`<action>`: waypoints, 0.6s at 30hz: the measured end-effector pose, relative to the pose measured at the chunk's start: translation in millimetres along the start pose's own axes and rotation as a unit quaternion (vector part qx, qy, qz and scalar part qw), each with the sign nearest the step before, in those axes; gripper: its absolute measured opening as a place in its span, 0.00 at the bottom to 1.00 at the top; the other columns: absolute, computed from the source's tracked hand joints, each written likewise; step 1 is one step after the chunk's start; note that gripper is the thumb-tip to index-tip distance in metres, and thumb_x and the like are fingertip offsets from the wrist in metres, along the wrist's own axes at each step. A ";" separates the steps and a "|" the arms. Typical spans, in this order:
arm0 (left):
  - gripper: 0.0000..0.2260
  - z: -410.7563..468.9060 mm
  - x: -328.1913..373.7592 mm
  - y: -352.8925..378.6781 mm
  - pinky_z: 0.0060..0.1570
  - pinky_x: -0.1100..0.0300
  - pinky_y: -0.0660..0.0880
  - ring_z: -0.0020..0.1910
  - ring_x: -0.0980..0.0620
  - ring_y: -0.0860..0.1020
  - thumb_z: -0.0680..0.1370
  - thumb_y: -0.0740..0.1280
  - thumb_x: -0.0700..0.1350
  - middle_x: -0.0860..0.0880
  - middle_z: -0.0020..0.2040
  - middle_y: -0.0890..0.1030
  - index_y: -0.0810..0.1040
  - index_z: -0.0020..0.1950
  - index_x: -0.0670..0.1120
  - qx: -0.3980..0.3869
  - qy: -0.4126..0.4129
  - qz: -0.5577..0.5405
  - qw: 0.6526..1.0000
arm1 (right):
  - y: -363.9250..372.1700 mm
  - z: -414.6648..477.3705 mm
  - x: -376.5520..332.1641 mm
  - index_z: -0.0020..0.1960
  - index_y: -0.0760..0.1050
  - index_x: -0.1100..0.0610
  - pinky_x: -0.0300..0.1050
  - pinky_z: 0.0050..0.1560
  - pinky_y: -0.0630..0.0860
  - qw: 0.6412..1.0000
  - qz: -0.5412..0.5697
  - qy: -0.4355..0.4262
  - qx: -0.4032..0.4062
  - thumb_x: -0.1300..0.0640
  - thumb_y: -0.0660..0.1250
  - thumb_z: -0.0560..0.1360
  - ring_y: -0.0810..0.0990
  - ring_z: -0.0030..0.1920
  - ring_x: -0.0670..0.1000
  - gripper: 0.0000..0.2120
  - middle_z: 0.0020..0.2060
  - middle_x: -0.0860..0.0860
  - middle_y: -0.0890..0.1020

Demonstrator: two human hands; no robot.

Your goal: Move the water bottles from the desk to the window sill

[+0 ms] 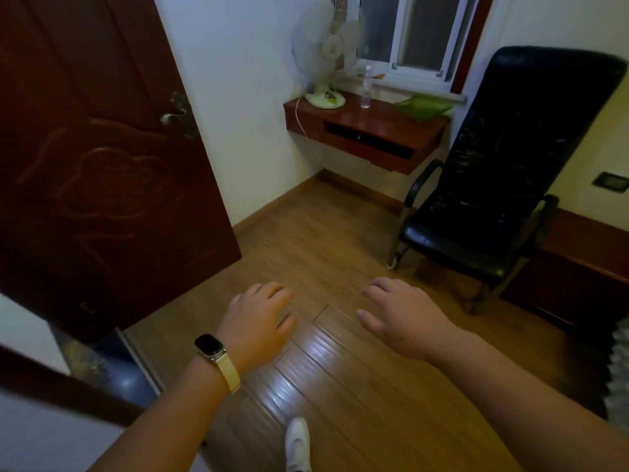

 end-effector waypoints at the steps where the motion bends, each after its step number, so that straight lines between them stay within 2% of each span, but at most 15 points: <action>1: 0.19 17.5 -12.2 0.6 0.67 0.55 0.63 0.70 0.56 0.65 0.81 0.56 0.57 0.56 0.71 0.69 0.67 0.72 0.55 -0.004 0.003 -0.005 1.000 | -1.1 19.5 -0.6 0.71 0.67 0.46 0.49 0.67 0.69 1.000 -0.001 0.005 -0.003 0.37 0.55 0.79 0.69 0.68 0.47 0.24 0.68 0.45 0.71; 5: 0.21 85.2 -59.6 -11.5 0.68 0.54 0.63 0.71 0.56 0.65 0.81 0.55 0.59 0.56 0.71 0.69 0.67 0.72 0.55 -0.008 0.009 -0.023 1.000 | -10.7 92.6 -8.5 0.72 0.67 0.46 0.48 0.67 0.69 0.999 -0.006 0.026 -0.018 0.37 0.55 0.79 0.69 0.68 0.48 0.24 0.68 0.45 0.71; 10: 0.21 169.3 -107.4 -38.4 0.68 0.53 0.64 0.71 0.55 0.65 0.81 0.55 0.59 0.56 0.72 0.69 0.67 0.72 0.56 0.002 0.022 -0.009 1.000 | -41.4 173.8 -11.1 0.71 0.68 0.46 0.46 0.65 0.71 0.998 -0.013 0.056 0.013 0.38 0.57 0.79 0.71 0.67 0.47 0.24 0.67 0.45 0.72; 18: 0.22 263.8 -143.9 -63.7 0.69 0.52 0.65 0.72 0.53 0.66 0.81 0.55 0.60 0.55 0.72 0.69 0.67 0.73 0.55 0.017 0.036 0.007 0.999 | -75.8 267.3 2.5 0.72 0.67 0.46 0.47 0.66 0.71 0.996 0.009 0.073 0.047 0.38 0.57 0.79 0.70 0.68 0.46 0.24 0.68 0.44 0.72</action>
Point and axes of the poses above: each hand's wrist, its own z-axis towards the middle knuckle, its own y-axis out of the palm, x = y × z, the point moved 8 cm from there along z, towards the middle knuckle
